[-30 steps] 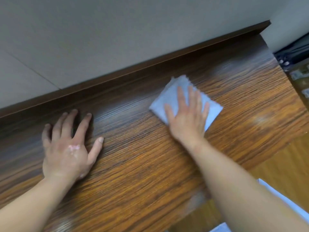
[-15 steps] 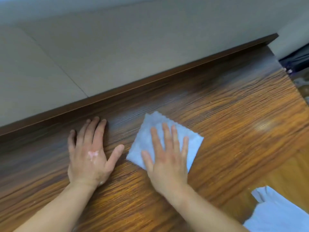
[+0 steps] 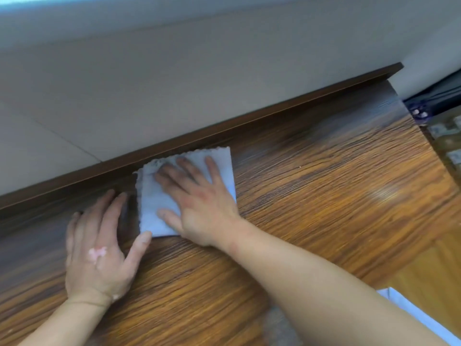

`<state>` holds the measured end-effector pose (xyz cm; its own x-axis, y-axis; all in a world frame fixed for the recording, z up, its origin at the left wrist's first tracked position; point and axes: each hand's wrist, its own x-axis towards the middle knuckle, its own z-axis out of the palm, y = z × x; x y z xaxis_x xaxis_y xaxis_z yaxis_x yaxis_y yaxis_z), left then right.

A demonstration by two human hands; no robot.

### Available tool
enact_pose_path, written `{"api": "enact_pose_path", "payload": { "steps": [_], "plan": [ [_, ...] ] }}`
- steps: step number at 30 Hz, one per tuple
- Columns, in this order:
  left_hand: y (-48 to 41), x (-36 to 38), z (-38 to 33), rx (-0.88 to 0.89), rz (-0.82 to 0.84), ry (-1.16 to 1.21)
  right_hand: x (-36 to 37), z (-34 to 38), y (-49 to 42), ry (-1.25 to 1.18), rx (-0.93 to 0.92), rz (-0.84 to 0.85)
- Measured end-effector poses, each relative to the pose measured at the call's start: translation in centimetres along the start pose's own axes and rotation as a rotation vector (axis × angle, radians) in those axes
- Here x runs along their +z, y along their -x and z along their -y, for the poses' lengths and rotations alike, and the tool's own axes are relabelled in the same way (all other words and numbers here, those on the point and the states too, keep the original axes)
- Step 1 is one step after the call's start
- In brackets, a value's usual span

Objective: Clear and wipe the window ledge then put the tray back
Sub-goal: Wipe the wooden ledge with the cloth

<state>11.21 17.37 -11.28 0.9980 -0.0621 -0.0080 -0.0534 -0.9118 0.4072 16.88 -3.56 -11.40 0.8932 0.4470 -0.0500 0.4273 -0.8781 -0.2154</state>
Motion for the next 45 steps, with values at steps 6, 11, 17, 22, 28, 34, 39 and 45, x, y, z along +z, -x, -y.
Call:
{"api": "enact_pose_path", "payload": {
  "steps": [6,11,17,22,28,34,39,45],
  "plan": [
    [-0.4,-0.3,-1.6,-0.012,0.094,-0.208,-3.2,-14.7,3.5,0.098,0.295,0.043],
    [-3.1,0.8,-4.4,0.107,0.124,-0.185,-4.9,-25.0,4.9,0.076,0.636,-0.05],
    [-6.7,3.0,-8.6,0.296,0.121,-0.117,-6.0,-27.8,3.2,-0.067,1.004,-0.178],
    [-8.6,3.7,-11.4,0.346,0.166,-0.094,-2.4,-15.1,8.4,0.049,0.767,-0.156],
    [-10.5,5.3,-14.5,0.368,0.181,-0.114,1.0,-2.9,19.1,0.09,0.308,-0.076],
    [-11.0,7.1,-16.5,0.286,0.111,-0.142,-0.5,-9.1,18.6,0.045,0.313,-0.099],
    [-10.7,7.2,-16.2,0.259,0.1,-0.163,-2.7,-19.5,14.6,0.046,0.624,-0.112],
    [-10.8,7.4,-16.1,0.245,0.101,-0.182,-5.9,-29.8,11.0,-0.041,1.005,-0.113]
  ]
}}
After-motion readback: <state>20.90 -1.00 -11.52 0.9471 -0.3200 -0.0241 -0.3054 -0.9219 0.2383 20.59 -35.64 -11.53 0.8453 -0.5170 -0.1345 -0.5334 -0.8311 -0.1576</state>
